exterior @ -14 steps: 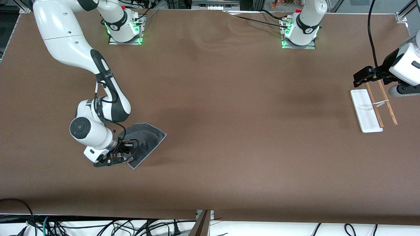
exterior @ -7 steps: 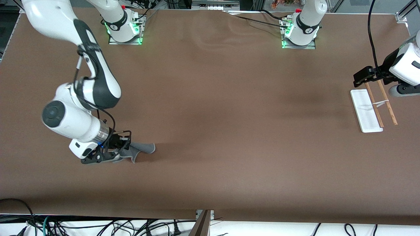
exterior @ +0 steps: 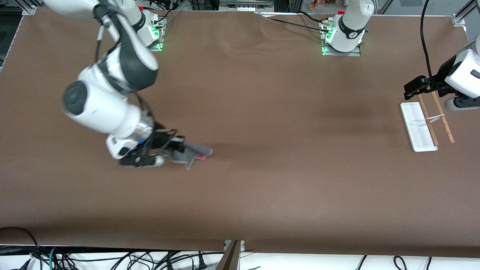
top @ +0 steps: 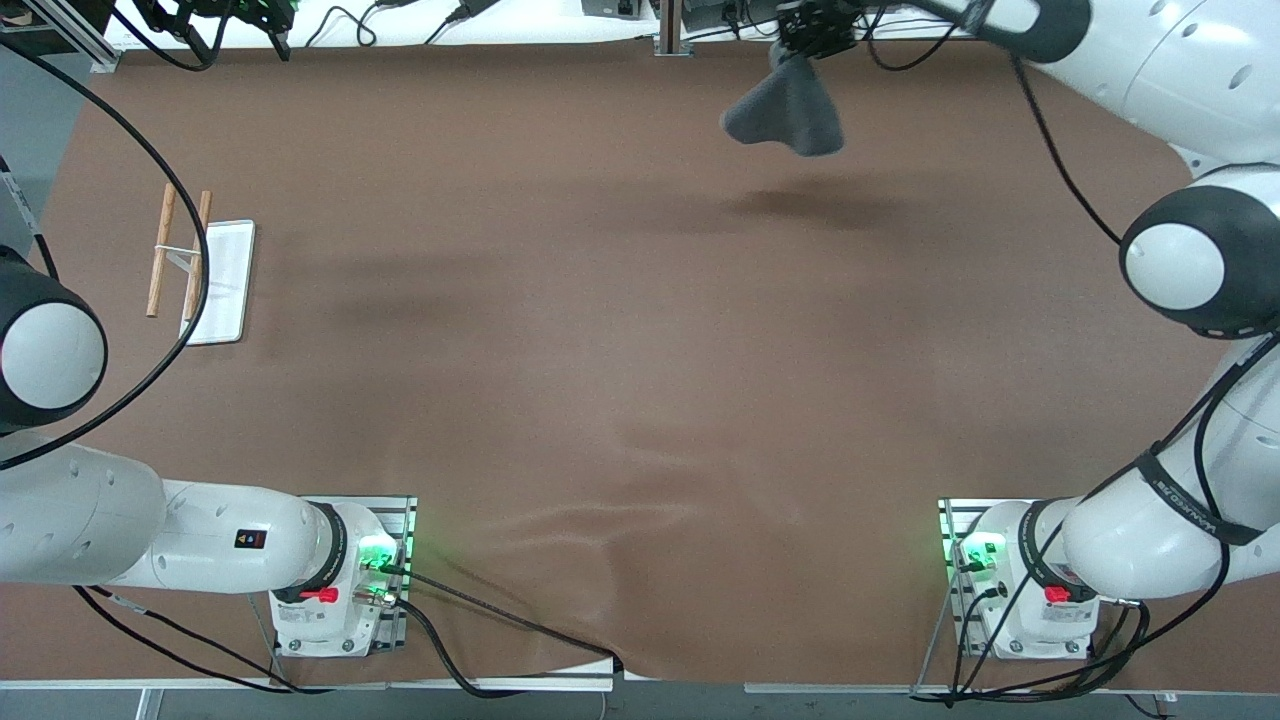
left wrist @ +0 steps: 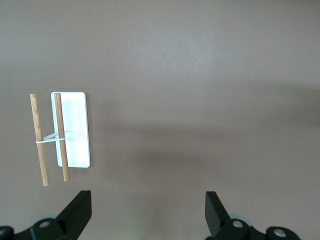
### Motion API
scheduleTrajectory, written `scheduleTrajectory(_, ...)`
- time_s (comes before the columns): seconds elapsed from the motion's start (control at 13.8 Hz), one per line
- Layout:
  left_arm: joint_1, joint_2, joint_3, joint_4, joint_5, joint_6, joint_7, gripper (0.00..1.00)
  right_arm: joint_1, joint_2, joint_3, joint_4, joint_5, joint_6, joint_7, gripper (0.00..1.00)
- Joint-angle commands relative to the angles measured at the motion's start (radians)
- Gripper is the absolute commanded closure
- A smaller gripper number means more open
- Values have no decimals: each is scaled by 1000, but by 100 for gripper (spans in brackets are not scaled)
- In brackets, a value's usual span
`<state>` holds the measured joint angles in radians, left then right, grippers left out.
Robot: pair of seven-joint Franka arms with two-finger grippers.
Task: Pass towel and hang on rack
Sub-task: 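Lift the grey towel with the right gripper toward the table middle, then hold the towel with the right gripper while the left gripper reaches it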
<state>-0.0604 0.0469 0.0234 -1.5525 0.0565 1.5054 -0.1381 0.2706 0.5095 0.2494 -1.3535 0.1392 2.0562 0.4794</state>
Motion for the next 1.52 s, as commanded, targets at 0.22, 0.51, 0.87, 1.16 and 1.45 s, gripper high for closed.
scheduleTrajectory(0.22,-3,11,0,28,-34,-20,0,0,196,35,-4,92,-174,12,282,100)
scheduleTrajectory(0.51,-3,62,3,31,-63,4,8,0,311,47,-6,94,-182,120,430,100)
scheduleTrajectory(0.87,2,167,1,12,-95,-29,6,0,386,53,-7,94,-184,168,513,100)
scheduleTrajectory(1.16,8,122,-2,-70,-249,-8,172,0,407,57,-9,94,-197,170,561,100)
scheduleTrajectory(1.45,11,71,-29,-251,-438,148,406,0,420,69,-9,94,-219,170,561,100)
